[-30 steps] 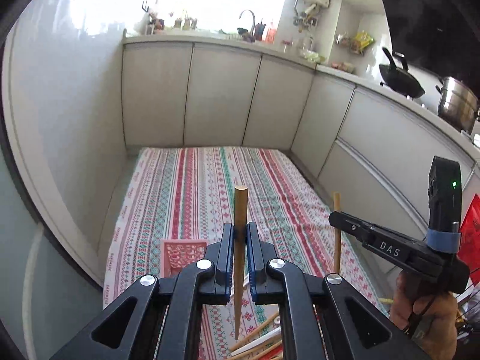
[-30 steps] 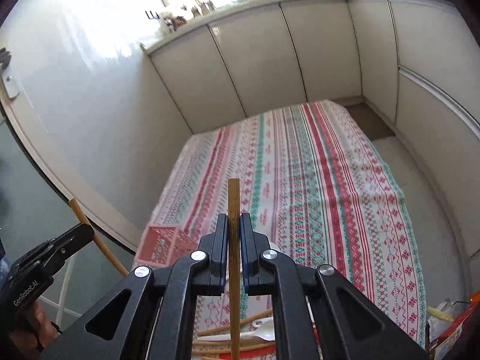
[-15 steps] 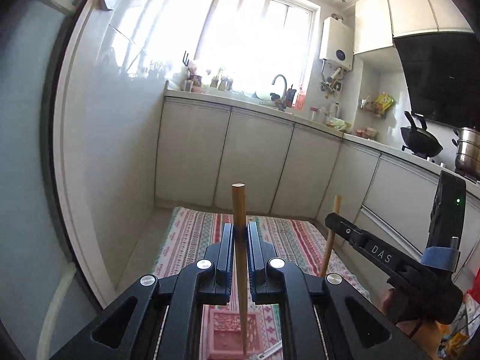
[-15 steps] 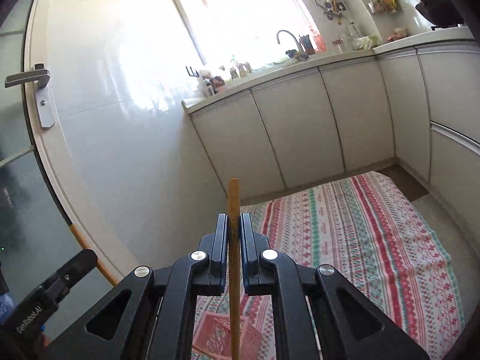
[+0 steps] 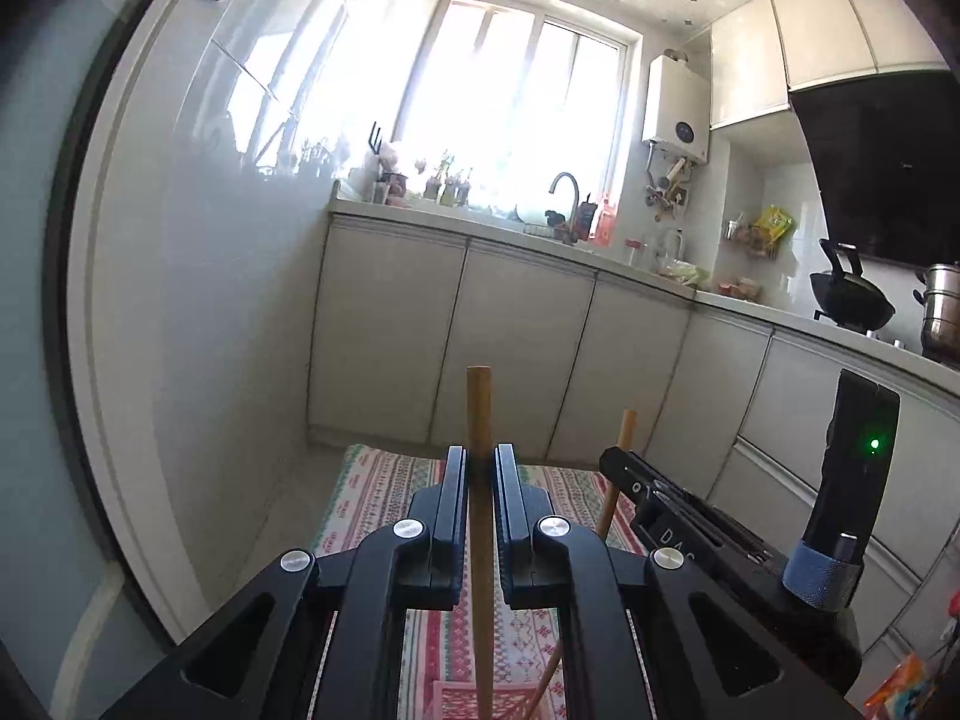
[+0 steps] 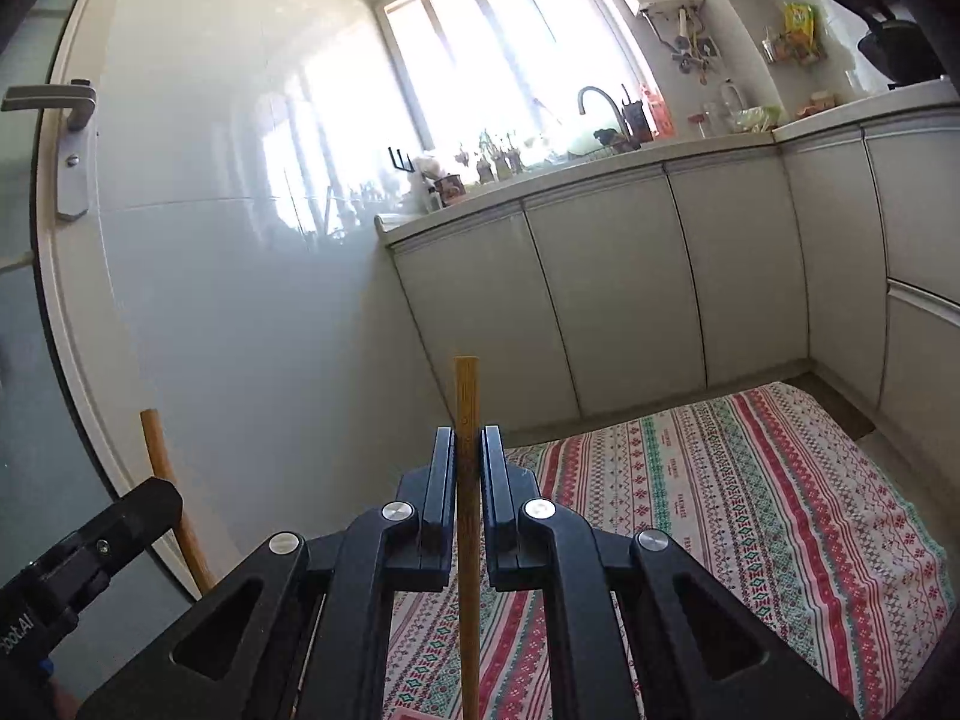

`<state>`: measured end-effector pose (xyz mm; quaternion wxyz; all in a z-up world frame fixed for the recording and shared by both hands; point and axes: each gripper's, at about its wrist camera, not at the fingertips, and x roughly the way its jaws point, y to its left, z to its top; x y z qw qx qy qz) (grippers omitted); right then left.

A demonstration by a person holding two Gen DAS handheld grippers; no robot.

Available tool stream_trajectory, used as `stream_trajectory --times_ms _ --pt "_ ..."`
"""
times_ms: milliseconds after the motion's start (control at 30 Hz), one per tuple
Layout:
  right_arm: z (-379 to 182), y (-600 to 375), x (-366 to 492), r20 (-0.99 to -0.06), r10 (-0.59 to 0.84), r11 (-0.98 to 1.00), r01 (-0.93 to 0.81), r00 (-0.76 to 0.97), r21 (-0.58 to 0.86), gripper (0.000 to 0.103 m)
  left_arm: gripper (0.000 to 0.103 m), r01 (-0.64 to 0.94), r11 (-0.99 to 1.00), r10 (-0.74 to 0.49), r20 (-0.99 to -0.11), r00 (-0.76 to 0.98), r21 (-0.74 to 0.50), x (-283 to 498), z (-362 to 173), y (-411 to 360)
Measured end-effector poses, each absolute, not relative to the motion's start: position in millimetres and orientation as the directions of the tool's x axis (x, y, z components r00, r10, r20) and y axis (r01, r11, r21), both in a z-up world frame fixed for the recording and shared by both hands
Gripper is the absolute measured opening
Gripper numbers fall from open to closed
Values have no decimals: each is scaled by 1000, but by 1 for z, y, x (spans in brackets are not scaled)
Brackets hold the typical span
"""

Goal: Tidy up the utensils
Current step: 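Lift both held chopsticks upright and carry them toward the pink basket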

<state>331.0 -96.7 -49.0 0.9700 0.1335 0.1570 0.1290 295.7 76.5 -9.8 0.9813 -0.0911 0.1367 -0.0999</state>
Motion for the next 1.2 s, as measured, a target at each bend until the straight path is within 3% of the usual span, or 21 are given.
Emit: stream_trajectory --times_ms 400,667,967,1200 --pt "-75 -105 343 -304 281 939 -195 910 285 8 8 168 957 -225 -242 944 -237 329 -29 71" --pt "-74 -112 342 -308 289 932 -194 906 306 8 8 189 955 -227 -153 962 -227 321 -7 66" --pt "-84 -107 341 -343 308 935 -216 887 282 8 8 180 974 -212 -285 935 -135 339 -52 53" --pt "-94 -103 344 -384 339 927 -234 859 294 8 9 162 971 -222 -399 890 -178 358 -71 55"
